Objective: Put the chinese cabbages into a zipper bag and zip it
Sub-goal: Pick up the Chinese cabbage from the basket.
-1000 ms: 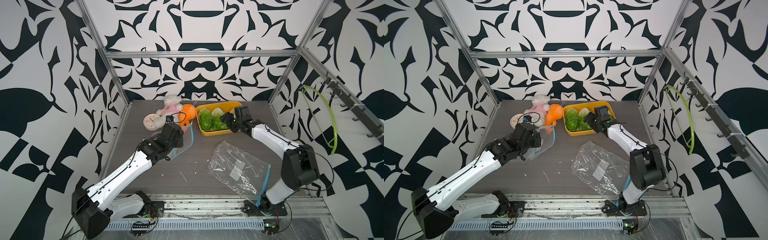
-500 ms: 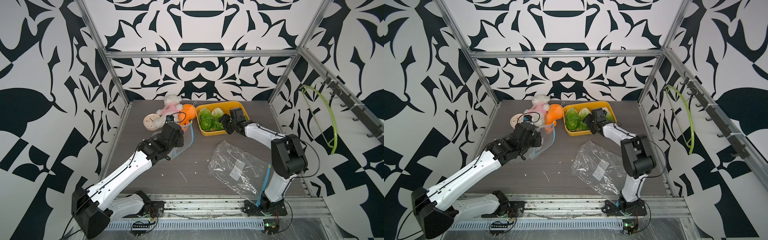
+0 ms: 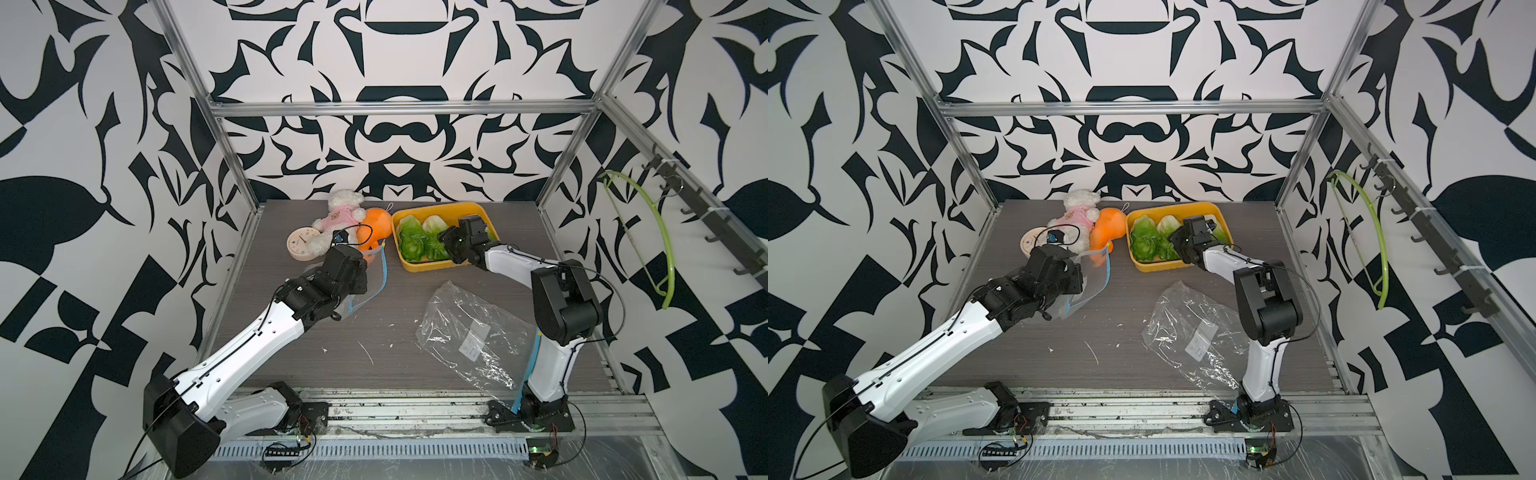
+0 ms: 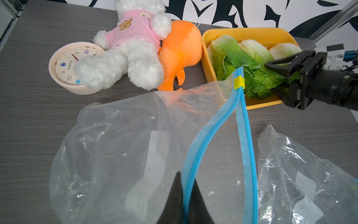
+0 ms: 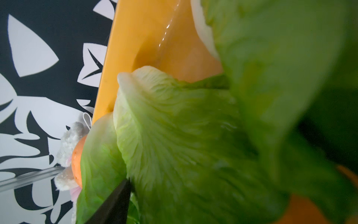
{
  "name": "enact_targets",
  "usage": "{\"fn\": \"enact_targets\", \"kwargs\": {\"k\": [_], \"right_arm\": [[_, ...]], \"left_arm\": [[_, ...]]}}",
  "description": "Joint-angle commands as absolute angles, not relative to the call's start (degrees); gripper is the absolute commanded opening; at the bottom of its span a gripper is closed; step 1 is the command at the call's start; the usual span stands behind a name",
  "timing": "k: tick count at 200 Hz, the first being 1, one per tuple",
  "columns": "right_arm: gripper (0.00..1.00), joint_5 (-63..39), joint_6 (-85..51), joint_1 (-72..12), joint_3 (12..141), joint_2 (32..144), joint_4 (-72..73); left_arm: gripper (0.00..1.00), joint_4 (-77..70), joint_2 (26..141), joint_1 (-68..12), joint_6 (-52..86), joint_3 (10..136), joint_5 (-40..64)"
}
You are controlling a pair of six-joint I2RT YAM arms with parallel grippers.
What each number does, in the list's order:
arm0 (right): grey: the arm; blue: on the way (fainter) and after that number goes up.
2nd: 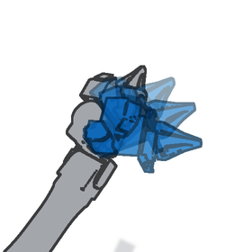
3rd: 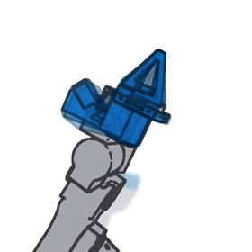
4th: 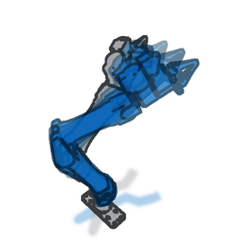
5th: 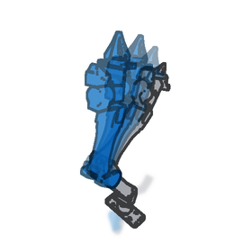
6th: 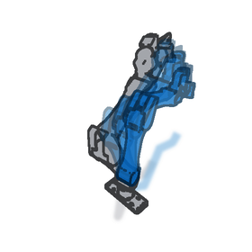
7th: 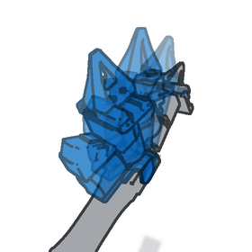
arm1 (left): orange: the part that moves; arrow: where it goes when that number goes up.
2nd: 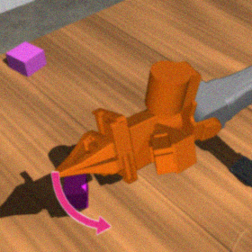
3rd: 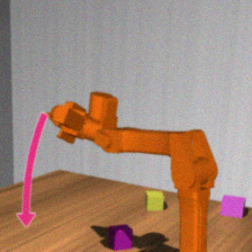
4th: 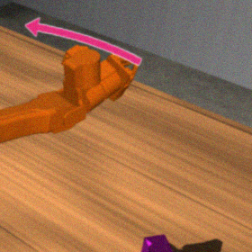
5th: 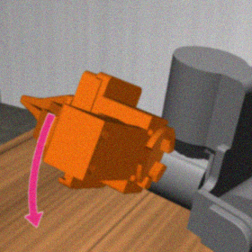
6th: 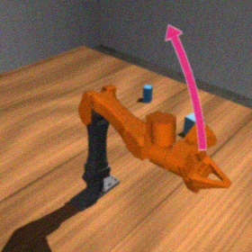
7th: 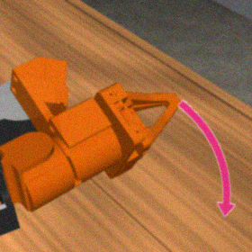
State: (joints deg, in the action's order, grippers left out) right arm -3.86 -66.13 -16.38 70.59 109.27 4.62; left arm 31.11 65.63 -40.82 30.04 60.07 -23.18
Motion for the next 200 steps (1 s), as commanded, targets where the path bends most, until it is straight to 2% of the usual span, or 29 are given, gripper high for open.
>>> {"fn": "enact_targets", "kwargs": {"k": [1,81,110,200], "right_arm": [[0.57,-3.03,-65.19,-15.56,73.34,109.43,9.7],[0.07,-6.46,-61.8,-14.69,73.39,108.82,15.72],[0.0,-7.46,-60.19,-14.59,74.08,107.74,15.21],[0.0,-13.35,-49.98,-14.01,77.02,99.77,6.6]], "left_arm": [[0.08,31.82,64.67,-40.61,29.88,59.74,-23.8],[0.08,32.17,64.69,-40.59,29.89,60.26,-23.82],[0.08,32.7,64.61,-40.6,29.96,60.49,-24.08],[0.07,34.1,63.41,-40.56,30.89,60.07,-22.85]]}}
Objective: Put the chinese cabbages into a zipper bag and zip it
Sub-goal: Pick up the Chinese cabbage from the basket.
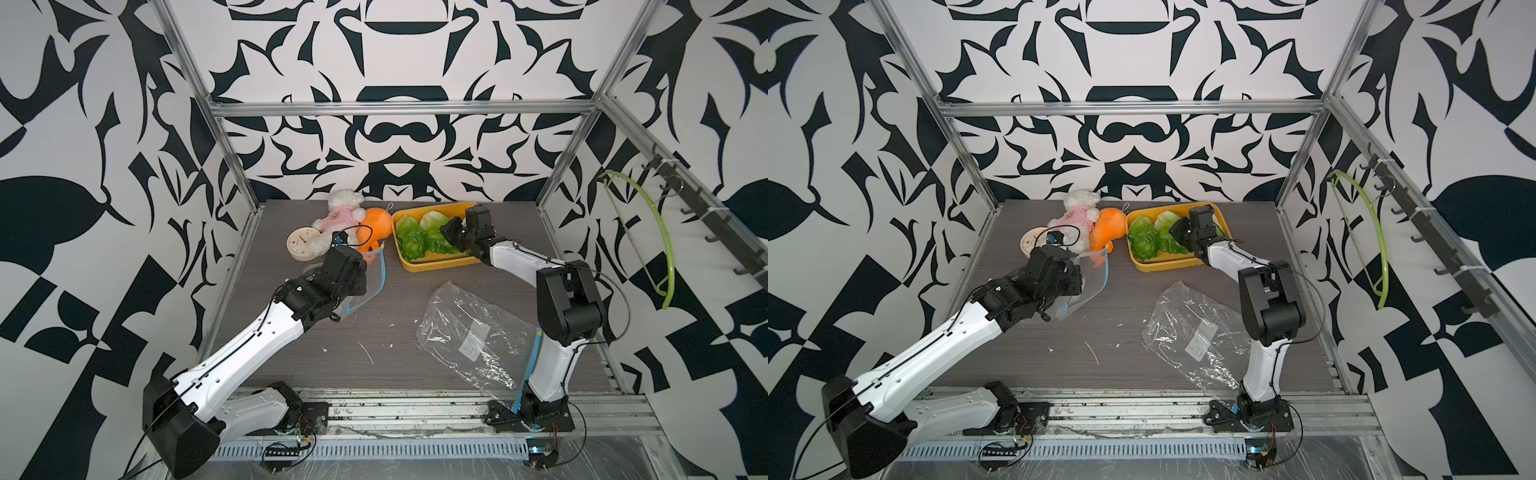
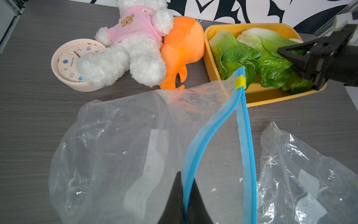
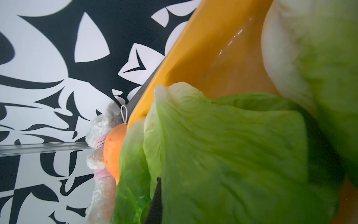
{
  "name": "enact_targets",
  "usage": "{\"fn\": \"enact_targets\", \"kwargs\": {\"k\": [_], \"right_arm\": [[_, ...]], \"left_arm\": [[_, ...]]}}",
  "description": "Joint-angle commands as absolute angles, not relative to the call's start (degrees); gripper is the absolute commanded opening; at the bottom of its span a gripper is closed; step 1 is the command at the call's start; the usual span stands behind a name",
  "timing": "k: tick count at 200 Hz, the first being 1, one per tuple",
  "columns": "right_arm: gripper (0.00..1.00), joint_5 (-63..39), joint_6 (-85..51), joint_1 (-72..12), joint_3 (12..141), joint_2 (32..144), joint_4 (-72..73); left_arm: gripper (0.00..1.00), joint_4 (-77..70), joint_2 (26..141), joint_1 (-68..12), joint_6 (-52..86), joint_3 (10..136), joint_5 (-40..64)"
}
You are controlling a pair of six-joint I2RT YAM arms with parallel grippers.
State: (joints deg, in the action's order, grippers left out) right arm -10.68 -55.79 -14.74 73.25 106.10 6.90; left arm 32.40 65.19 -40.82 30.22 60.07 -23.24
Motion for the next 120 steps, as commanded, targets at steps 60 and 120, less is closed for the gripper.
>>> {"fn": "enact_targets", "kwargs": {"k": [60,120], "right_arm": [[0.0,-21.15,-42.04,-11.3,76.18,91.42,-0.81],[0.0,-25.8,-32.68,-10.9,78.3,82.87,-15.78]], "left_arm": [[0.06,32.92,62.49,-40.55,30.7,58.87,-19.99],[0.05,32.17,62.84,-40.57,30.51,58.95,-16.5]]}}
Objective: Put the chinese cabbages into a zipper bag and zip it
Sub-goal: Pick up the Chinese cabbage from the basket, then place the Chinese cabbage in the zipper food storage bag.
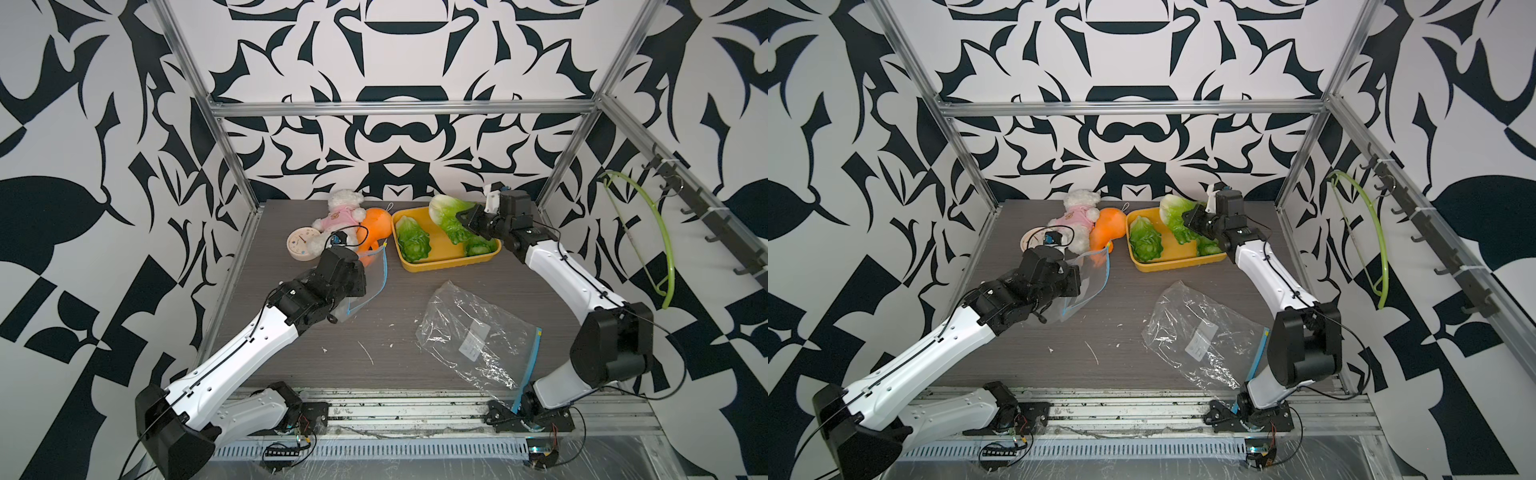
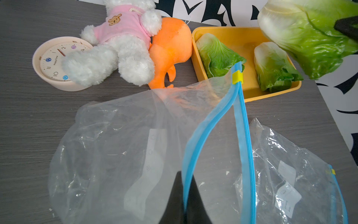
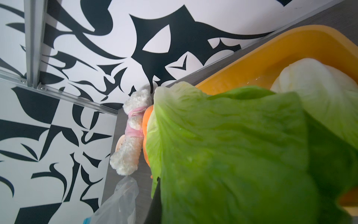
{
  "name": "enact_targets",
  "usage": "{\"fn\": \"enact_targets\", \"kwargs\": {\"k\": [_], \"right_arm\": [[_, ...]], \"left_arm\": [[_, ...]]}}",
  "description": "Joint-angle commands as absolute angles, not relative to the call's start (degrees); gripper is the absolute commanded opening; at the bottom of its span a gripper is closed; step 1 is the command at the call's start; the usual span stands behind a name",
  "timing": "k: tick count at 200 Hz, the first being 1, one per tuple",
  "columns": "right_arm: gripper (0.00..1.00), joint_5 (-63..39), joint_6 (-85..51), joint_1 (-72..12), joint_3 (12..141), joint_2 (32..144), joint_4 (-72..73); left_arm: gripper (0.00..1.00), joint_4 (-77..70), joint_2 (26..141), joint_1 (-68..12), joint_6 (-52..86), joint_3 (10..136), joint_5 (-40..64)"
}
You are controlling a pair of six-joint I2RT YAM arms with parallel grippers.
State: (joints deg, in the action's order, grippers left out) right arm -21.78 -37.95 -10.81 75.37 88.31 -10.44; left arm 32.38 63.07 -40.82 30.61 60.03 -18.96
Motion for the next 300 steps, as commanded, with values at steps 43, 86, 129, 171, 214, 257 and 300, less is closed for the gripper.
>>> {"fn": "enact_targets", "kwargs": {"k": [43,86,129,171,214,257,300], "right_arm": [[0.0,-28.98,-32.35,-11.55,77.37,76.76,-24.7],[0.0,-28.71,-30.76,-14.24,76.88,70.73,-32.17],[0.0,-25.24,-29.71,-21.42,77.42,66.18,-37.79],[0.0,-23.26,-30.54,-29.65,78.7,65.1,-39.6],[0.0,-22.56,-33.56,-36.37,78.56,65.52,-35.03],[0.0,-22.15,-34.98,-40.11,78.2,67.47,-32.23],[0.0,-20.97,-32.45,-42.05,77.75,69.29,-35.76]], "left_arm": [[0.04,31.82,62.91,-40.56,30.51,58.36,-15.54],[0.03,31.55,64.03,-40.57,31.24,58.53,-15.74],[0.02,29.77,65.12,-40.58,32.2,58.09,-15.62],[0.0,27.03,64.34,-40.54,32.71,56.92,-16.22],[0.0,26.67,64.86,-40.57,32.9,57.6,-14.8],[0.0,26.38,64.39,-40.61,32.74,58.05,-13.89],[0.0,26.7,63.2,-40.56,32.44,58.96,-14.44]]}}
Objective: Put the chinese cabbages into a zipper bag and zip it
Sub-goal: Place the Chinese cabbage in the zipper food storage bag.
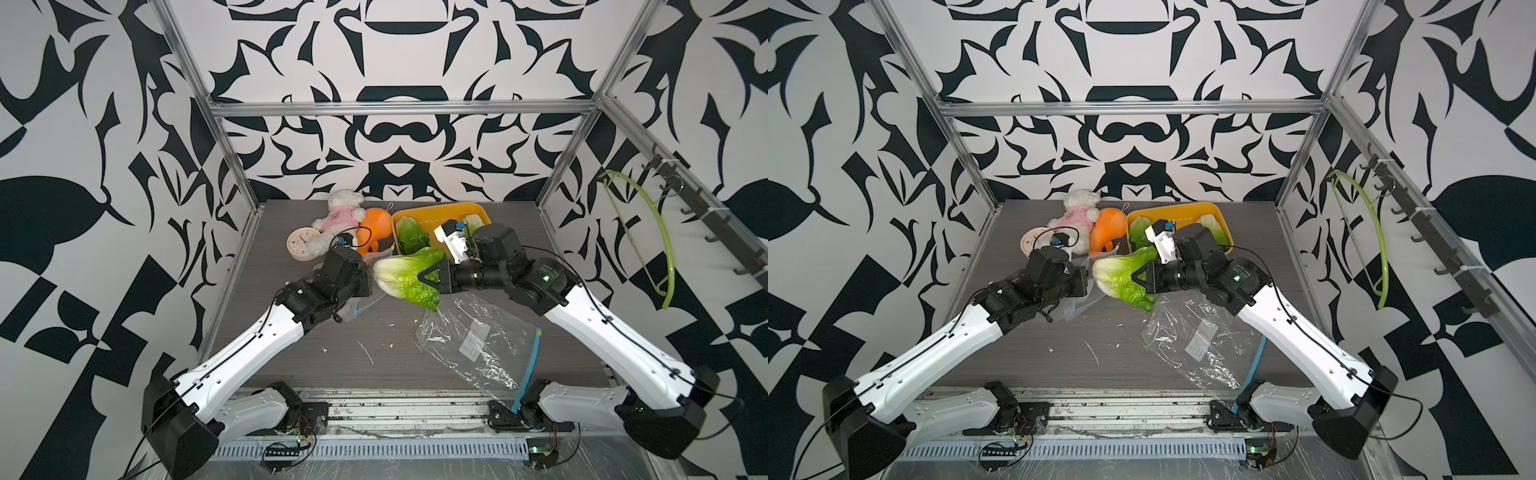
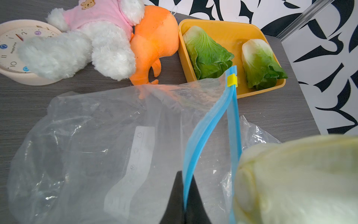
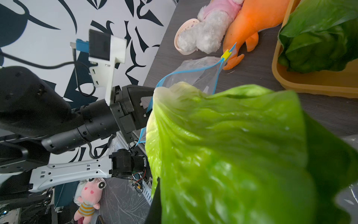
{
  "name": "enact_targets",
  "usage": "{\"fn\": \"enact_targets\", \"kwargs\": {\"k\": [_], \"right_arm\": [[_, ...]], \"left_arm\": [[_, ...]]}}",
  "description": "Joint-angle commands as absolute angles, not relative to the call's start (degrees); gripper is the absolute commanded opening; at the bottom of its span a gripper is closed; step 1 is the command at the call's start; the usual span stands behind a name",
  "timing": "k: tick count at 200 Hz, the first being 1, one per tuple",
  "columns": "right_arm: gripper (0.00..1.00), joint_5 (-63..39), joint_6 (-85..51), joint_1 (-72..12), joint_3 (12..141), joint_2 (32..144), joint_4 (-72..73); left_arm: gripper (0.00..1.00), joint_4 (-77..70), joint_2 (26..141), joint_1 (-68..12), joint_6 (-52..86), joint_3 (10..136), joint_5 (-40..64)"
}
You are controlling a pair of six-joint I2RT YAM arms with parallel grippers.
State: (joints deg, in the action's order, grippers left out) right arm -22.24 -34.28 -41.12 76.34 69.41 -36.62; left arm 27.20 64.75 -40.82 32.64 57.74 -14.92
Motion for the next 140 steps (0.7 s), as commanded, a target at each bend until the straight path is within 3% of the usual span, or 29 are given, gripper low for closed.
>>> {"fn": "enact_targets", "kwargs": {"k": [1,59,140], "right_arm": [[0.0,-20.9,-32.31,-42.07,77.81,69.32,-35.94],[0.0,-18.02,-26.0,-45.2,81.44,72.64,-45.15],[0.0,-20.91,-29.42,-46.82,82.77,74.24,-36.43]], "left_arm": [[0.0,26.71,63.15,-40.58,32.35,59.01,-14.38],[0.0,26.25,63.57,-40.54,29.63,61.38,-9.28],[0.0,23.69,65.72,-40.65,32.64,62.67,-8.1]]}}
